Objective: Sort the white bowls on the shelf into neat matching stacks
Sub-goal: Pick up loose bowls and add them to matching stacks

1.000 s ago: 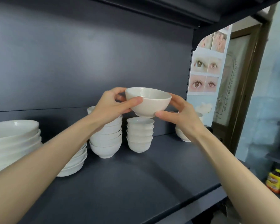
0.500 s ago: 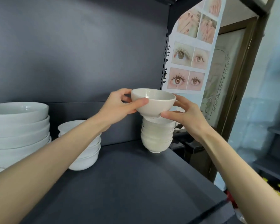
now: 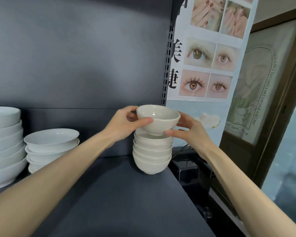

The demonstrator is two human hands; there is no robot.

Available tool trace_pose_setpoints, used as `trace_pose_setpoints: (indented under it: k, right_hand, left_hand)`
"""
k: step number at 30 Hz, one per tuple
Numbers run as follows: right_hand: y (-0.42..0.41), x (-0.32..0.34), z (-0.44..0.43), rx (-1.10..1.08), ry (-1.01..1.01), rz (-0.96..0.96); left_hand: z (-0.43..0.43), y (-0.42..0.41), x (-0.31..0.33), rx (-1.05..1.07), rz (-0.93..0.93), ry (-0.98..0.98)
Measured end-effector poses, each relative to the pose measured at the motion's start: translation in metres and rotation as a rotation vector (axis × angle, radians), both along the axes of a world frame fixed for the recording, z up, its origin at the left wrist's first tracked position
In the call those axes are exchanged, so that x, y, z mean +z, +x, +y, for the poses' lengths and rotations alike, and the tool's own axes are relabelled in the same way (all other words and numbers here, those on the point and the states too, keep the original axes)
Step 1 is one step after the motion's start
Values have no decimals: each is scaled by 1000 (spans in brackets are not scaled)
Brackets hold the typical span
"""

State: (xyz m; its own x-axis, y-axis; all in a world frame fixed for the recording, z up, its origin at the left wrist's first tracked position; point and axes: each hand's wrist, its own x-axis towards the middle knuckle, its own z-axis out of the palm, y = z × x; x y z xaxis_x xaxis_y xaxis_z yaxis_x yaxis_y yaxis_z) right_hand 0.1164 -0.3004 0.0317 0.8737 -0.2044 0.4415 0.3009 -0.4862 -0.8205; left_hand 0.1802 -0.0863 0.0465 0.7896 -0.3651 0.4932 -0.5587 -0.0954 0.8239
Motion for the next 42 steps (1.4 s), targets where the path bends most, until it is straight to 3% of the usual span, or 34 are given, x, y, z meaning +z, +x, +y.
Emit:
trace_pose_setpoints:
  k: [20,42]
  right_hand:
    - [16,-23,-9,158,132,78]
    - [13,-28,-6,147,118,106]
  left_hand:
    - [-12,18,-37,-25,121,-80]
    - [-6,17,-32,-85,80,31]
